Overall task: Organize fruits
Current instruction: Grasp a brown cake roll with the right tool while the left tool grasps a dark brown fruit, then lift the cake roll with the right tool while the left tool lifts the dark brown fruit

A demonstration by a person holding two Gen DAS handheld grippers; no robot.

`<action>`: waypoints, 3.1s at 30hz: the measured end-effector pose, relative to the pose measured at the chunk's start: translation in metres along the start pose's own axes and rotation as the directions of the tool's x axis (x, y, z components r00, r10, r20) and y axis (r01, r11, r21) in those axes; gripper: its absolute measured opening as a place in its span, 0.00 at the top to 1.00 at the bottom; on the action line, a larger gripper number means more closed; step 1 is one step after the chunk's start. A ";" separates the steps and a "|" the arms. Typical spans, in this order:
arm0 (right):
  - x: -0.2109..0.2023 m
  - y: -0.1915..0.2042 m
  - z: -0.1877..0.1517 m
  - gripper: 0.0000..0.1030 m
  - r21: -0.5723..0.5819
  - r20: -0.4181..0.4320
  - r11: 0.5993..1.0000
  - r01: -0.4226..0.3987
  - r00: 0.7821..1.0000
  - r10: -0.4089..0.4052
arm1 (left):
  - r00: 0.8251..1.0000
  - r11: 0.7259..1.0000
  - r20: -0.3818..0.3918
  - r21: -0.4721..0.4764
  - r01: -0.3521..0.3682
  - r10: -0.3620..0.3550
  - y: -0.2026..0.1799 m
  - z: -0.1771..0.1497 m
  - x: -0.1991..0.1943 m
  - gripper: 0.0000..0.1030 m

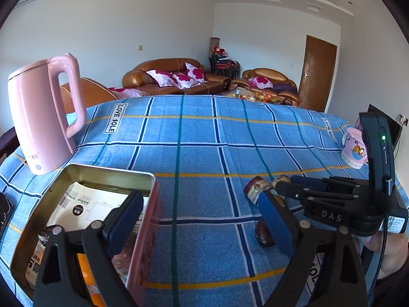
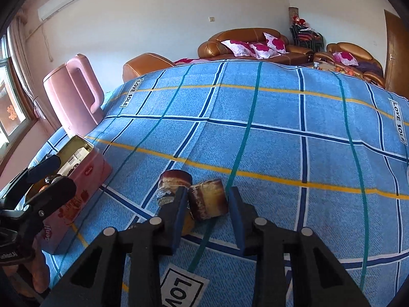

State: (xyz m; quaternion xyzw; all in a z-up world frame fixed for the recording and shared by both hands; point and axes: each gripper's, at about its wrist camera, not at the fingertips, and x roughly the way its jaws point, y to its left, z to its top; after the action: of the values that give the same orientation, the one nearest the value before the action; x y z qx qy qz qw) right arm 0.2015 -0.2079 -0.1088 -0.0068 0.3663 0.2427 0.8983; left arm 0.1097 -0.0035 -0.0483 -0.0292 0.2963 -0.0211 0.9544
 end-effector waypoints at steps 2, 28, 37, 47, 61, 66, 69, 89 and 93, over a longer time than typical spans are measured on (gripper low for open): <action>-0.007 0.001 -0.002 0.67 -0.002 0.027 1.000 0.024 0.999 -0.024 | 1.000 1.000 -0.002 0.017 0.010 -0.010 -0.006 0.000 0.000 0.09; -0.022 -0.012 -0.025 0.67 0.031 -0.031 0.996 0.078 0.997 -0.077 | 0.986 0.993 -0.138 0.065 0.103 -0.093 -0.041 -0.015 0.029 0.15; -0.028 -0.009 -0.026 0.68 0.027 0.000 0.994 0.104 0.995 -0.104 | 0.977 0.987 -0.162 0.066 0.149 -0.137 -0.045 -0.015 0.034 0.24; -0.033 -0.023 -0.027 0.68 0.102 0.016 0.989 0.110 0.994 -0.113 | 0.944 0.973 -0.272 0.078 0.217 -0.189 -0.061 -0.018 0.057 0.56; -0.038 -0.016 -0.027 0.68 0.075 0.057 0.995 0.073 0.995 -0.077 | 0.959 0.982 -0.220 0.017 0.186 -0.178 -0.046 -0.015 0.049 0.64; -0.043 -0.013 -0.028 0.68 0.061 0.081 0.996 0.059 0.995 -0.064 | 0.968 0.986 -0.193 0.004 0.167 -0.163 -0.040 -0.013 0.044 0.64; -0.046 -0.014 -0.028 0.68 0.058 0.091 0.997 0.057 0.994 -0.062 | 0.973 0.988 -0.173 0.001 0.157 -0.154 -0.039 -0.013 0.041 0.64; -0.060 -0.007 -0.029 0.68 0.021 0.165 0.998 0.059 0.984 -0.062 | 0.992 0.994 -0.066 -0.015 0.104 -0.105 -0.031 -0.010 0.021 0.64; -0.062 -0.006 -0.030 0.68 0.016 0.173 0.998 0.061 0.983 -0.063 | 0.994 0.995 -0.047 -0.019 0.099 -0.100 -0.030 -0.011 0.018 0.64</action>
State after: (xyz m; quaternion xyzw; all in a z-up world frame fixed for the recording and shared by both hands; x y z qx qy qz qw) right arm 0.1466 -0.2453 -0.0909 0.0078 0.2877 0.2124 0.9338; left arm 0.1174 -0.0344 -0.0652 -0.0515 0.3176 -0.0667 0.9445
